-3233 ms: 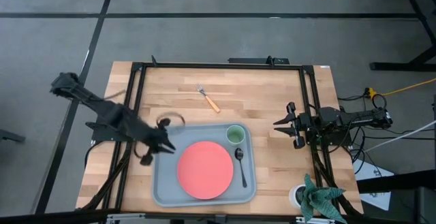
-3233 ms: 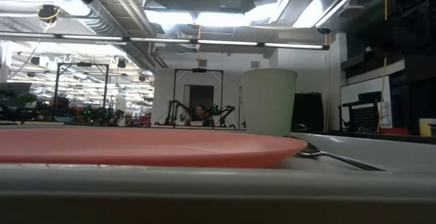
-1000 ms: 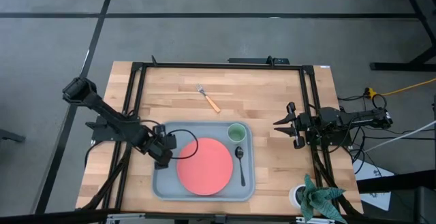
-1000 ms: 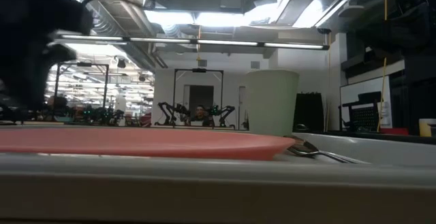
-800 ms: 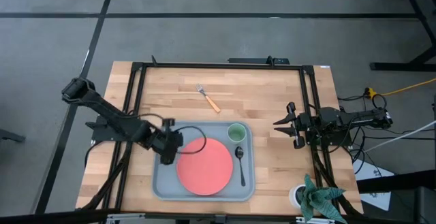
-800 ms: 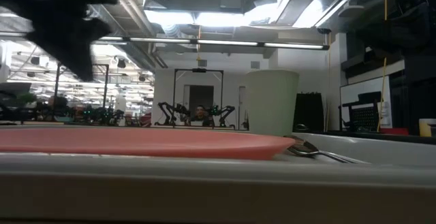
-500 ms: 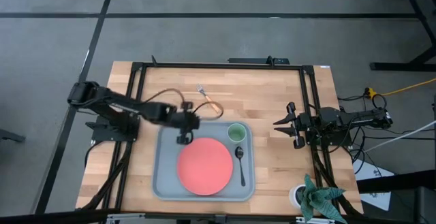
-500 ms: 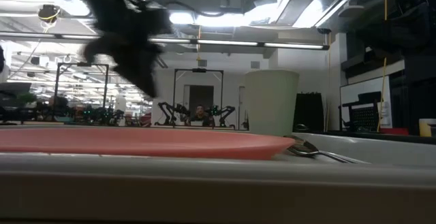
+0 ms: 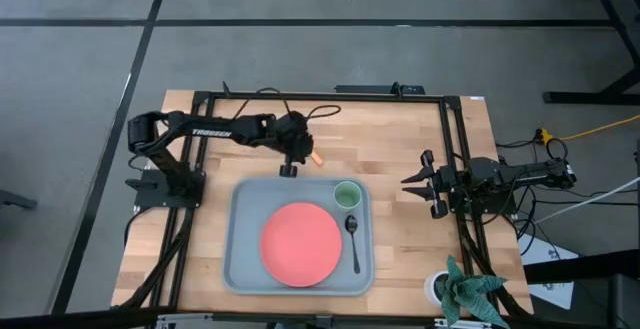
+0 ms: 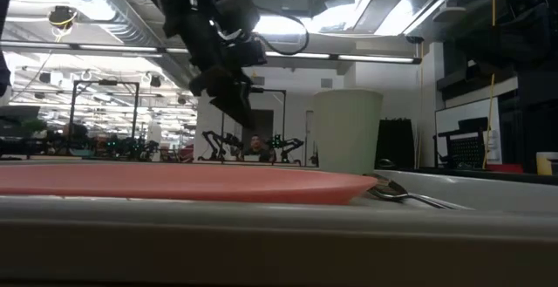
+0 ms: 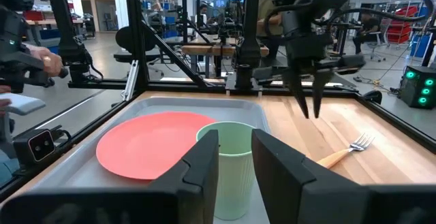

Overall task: Pick and place plate/cup/fork/spoon on tray
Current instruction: Put the orange fork on the gray serving tray to the left of the pink plate

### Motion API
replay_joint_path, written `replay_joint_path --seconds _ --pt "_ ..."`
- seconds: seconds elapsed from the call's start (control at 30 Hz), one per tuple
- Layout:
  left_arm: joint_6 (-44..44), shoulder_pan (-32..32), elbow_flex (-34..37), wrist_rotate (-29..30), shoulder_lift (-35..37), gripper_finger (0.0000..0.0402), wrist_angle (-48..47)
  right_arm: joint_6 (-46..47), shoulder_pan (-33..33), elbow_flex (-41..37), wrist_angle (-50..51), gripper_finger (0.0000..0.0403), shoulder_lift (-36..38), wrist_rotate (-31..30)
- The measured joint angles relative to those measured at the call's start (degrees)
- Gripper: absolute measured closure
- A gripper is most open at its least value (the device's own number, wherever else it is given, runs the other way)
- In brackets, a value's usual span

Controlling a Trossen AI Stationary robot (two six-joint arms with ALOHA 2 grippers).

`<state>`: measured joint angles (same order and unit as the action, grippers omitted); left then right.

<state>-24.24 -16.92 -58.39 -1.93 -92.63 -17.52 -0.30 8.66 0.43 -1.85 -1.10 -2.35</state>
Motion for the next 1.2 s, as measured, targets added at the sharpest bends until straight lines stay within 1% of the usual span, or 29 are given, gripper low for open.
replay_joint_path --seconds 0.13,0.3,0.4,0.6,0.67,0.77,0.97,1.07,1.2 --pt "-6.5 -1.5 -2.3 -0.6 -2.2 0.0338 0.4 0.0 0.0 0.0 0.0 0.0308 0.0 0.0" --pt "-9.2 -3.8 -4.9 -0.3 -6.2 0.0326 0.6 0.0 0.0 0.0 0.0 0.0308 0.0 0.0" --pt "-13.2 -3.6 -5.0 0.9 -7.3 0.0325 1.1 0.0 0.0 0.0 0.0 0.0308 0.0 0.0" --pt "-14.0 -2.9 -5.0 -0.6 -7.6 0.0323 0.6 0.1 0.0 0.0 0.0 0.0308 0.0 0.0" --pt "-14.3 -3.2 -5.0 -0.8 -7.6 0.0316 0.3 0.0 0.0 0.0 0.0 0.0308 0.0 0.0" --pt "-16.7 -3.8 -5.0 -2.8 -7.8 0.0299 0.3 0.1 0.0 0.0 0.0 0.0308 0.0 0.0" --pt "-23.0 -3.7 -5.0 -6.2 -11.5 0.0267 1.1 0.0 0.0 0.0 0.0 0.0308 0.0 0.0" --pt "-25.9 -3.5 -5.0 -6.0 -13.1 0.0264 1.8 0.1 0.0 0.0 0.0 0.0308 0.0 0.0" --pt "-26.7 -3.4 -5.0 -3.9 -13.2 0.0265 4.3 0.0 0.0 0.0 0.0 0.0308 0.0 0.0"
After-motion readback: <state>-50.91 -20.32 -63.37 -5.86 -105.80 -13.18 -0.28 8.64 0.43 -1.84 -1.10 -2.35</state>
